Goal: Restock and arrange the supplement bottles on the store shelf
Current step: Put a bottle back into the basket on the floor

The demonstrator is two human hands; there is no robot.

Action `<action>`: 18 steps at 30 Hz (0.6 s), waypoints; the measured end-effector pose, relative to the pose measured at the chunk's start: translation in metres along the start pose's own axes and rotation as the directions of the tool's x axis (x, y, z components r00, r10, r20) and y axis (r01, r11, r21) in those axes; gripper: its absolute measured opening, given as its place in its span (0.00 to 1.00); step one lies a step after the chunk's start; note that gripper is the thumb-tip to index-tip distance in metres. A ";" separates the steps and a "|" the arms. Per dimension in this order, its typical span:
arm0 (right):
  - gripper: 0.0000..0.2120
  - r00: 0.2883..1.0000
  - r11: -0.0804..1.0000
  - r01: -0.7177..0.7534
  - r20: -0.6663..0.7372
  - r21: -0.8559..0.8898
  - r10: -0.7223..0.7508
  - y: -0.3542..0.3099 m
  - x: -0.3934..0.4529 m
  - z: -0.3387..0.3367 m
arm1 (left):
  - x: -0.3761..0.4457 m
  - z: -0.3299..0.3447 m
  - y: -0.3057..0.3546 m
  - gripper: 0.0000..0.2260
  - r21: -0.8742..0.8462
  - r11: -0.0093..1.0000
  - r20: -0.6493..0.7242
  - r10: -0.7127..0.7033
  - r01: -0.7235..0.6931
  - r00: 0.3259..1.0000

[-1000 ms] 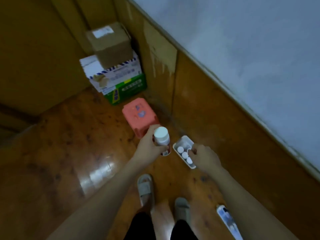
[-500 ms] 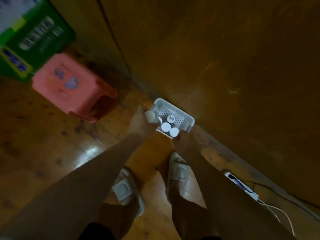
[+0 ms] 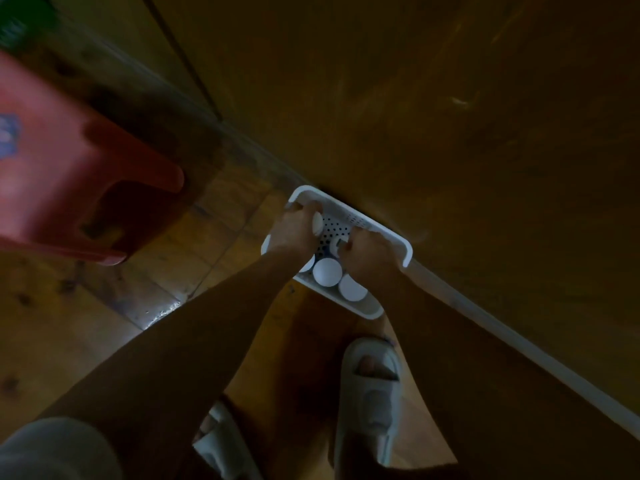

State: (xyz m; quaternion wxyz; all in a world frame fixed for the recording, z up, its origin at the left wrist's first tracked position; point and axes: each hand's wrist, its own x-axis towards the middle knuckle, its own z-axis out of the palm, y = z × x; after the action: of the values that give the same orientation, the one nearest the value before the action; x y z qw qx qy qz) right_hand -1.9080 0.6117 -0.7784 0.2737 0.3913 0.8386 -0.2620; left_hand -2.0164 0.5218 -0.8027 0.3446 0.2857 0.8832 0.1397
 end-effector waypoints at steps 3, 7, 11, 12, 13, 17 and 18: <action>0.15 1.000 0.997 -0.004 0.016 -0.077 0.005 0.000 -0.003 -0.002 | -0.003 0.000 -0.007 0.23 0.028 1.000 0.044 -0.006 0.005 0.999; 0.12 0.999 0.996 0.031 0.042 -0.086 -0.028 -0.003 -0.030 -0.031 | -0.033 -0.038 0.005 0.30 0.010 1.000 0.085 -0.003 0.002 0.996; 0.12 0.995 0.996 0.081 0.056 -0.045 -0.078 -0.044 -0.101 -0.094 | -0.108 -0.125 0.024 0.24 0.091 0.996 0.078 -0.025 0.018 0.997; 0.12 0.993 0.994 0.103 0.056 -0.047 -0.101 -0.062 -0.128 -0.117 | -0.133 -0.153 0.029 0.22 0.106 0.994 0.078 -0.048 0.039 0.996; 0.13 0.990 0.990 0.131 0.055 -0.046 -0.129 -0.081 -0.157 -0.142 | -0.160 -0.183 0.035 0.20 0.109 0.992 0.078 -0.074 0.066 0.994; 0.10 0.973 0.974 0.224 0.070 -0.025 -0.222 -0.168 -0.287 -0.244 | -0.293 -0.319 0.061 0.16 0.057 0.989 0.019 -0.141 0.140 0.990; 0.10 0.961 0.964 0.266 0.081 -0.017 -0.264 -0.189 -0.320 -0.269 | -0.330 -0.352 0.066 0.15 0.032 0.989 -0.015 -0.146 0.147 0.989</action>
State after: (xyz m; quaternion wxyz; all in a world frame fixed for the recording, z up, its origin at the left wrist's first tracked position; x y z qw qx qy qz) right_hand -1.9533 0.5184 -0.3320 0.2743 0.2612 0.8756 -0.2998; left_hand -2.0342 0.3586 -0.3442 0.3437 0.2247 0.9062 0.1014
